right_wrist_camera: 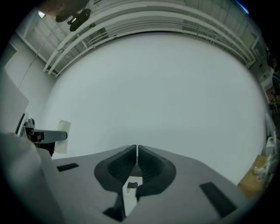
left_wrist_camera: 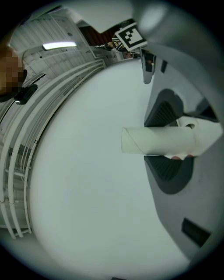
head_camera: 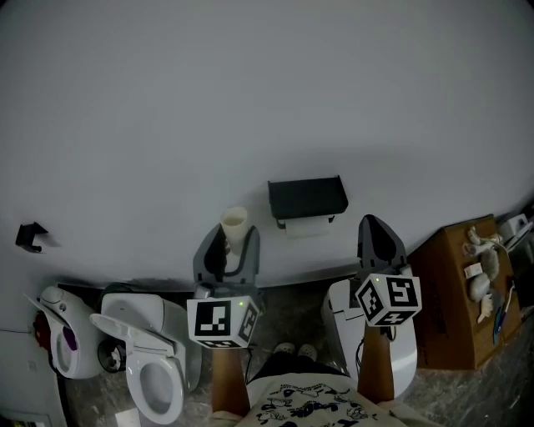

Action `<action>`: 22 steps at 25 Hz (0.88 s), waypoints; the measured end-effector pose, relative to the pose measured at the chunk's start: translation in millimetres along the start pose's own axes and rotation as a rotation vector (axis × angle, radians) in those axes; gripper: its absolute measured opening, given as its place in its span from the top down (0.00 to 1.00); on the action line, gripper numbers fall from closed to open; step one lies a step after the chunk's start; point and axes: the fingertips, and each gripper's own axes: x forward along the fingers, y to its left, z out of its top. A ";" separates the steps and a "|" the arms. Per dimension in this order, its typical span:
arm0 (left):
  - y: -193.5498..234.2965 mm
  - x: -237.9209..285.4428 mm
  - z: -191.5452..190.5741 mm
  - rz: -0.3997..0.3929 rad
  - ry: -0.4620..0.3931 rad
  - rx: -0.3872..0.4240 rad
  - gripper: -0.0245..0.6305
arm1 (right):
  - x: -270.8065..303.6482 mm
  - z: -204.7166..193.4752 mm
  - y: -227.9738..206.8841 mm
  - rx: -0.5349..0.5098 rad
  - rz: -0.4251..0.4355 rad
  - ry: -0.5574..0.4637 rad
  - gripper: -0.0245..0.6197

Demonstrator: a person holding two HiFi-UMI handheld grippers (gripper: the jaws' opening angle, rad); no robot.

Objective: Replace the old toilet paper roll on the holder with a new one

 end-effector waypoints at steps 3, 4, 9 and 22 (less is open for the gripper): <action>-1.7 1.7 -0.2 -0.002 0.000 0.002 0.65 | -0.4 0.6 -3.6 0.007 -0.005 0.000 0.92; -2.0 1.9 -0.3 -0.004 0.000 0.003 0.65 | -0.7 0.7 -4.3 0.004 -0.007 0.001 0.92; -2.7 2.8 0.2 -0.008 0.000 -0.004 0.65 | -0.9 -0.1 -5.1 -0.008 -0.010 0.008 0.93; -5.9 2.6 4.8 -0.018 -0.011 -0.001 0.65 | -0.8 -0.1 -2.3 -0.007 -0.007 0.013 0.93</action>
